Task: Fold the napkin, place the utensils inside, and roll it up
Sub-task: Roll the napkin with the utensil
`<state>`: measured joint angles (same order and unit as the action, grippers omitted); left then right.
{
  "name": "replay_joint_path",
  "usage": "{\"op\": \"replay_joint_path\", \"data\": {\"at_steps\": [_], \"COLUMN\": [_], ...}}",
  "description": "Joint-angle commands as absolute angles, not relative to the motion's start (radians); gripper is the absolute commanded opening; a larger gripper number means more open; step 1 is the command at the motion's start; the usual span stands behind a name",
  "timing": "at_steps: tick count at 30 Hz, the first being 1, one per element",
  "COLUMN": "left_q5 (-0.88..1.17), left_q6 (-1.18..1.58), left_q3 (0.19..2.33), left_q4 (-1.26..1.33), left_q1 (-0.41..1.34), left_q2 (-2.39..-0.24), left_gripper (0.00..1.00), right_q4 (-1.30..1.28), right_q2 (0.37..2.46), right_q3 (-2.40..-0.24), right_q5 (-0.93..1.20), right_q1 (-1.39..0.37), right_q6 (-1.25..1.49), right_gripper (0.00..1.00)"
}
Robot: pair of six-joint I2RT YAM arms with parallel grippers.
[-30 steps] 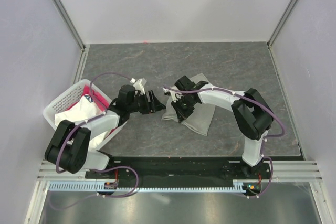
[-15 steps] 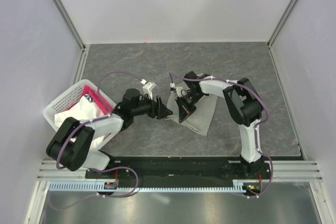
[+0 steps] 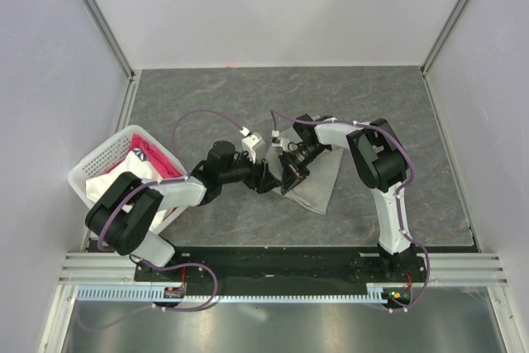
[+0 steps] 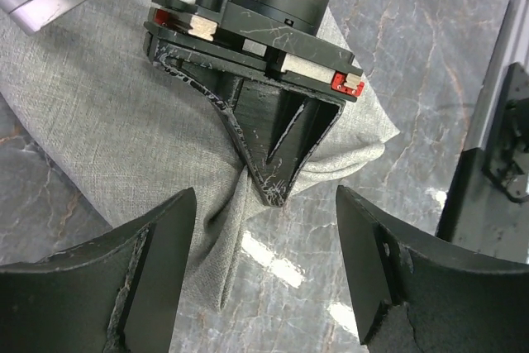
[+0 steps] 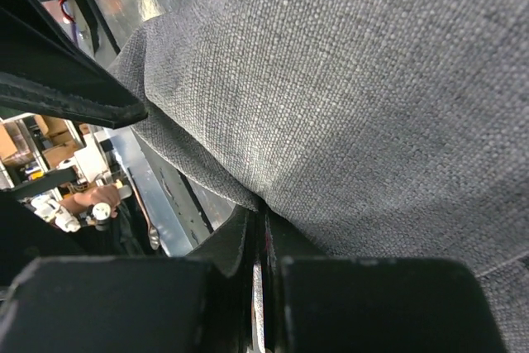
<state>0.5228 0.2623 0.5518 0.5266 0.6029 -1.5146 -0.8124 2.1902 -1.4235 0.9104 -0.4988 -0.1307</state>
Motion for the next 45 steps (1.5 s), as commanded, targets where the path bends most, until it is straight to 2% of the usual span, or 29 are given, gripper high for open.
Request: {"op": "replay_joint_path", "data": {"at_steps": [1,10,18,25,27,31,40,43,44,45], "left_q5": [0.454,0.341,0.342,0.351,0.339,0.311,0.276,0.278,0.281,0.281], "left_q6": [0.160,0.089,0.048,0.009,0.002,-0.037,-0.057,-0.060,-0.058,-0.055], "left_q3": [0.584,0.584,0.603,0.650,0.666,0.707,0.752,0.758,0.761,0.762], "left_q4": [0.566,0.508,0.495,0.378,0.339,0.253,0.158,0.141,0.137,0.133], "left_q1": [0.620,0.663,0.673,0.687,0.699,0.718,0.733,0.733,0.733,0.733], "left_q2": [-1.532,-1.537,-1.595,-1.618,-1.621,-1.646,-1.671,-1.680,-1.684,-1.689], "left_gripper": [0.76,0.76,0.78,0.77,0.74,0.61,0.43,0.40,0.38,0.37], "right_q4": [-0.787,-0.787,-0.785,-0.785,-0.787,-0.785,-0.781,-0.752,-0.738,-0.721], "right_q2": [2.229,2.235,2.233,2.247,2.253,2.249,2.227,2.192,2.162,2.143], "right_q3": [-1.434,-1.436,-1.440,-1.450,-1.450,-1.451,-1.451,-1.436,-1.428,-1.419], "right_q5": [0.887,0.910,0.934,0.960,0.963,0.969,0.985,0.983,0.980,0.962], "right_q1": [-0.494,-0.485,-0.483,-0.472,-0.469,-0.465,-0.449,-0.442,-0.434,-0.430], "right_q6": [-0.175,-0.175,-0.167,-0.163,-0.163,-0.161,-0.156,-0.127,-0.111,-0.072], "right_gripper": [0.00,0.00,0.00,0.00,0.00,0.00,0.00,0.06,0.16,0.20]}}
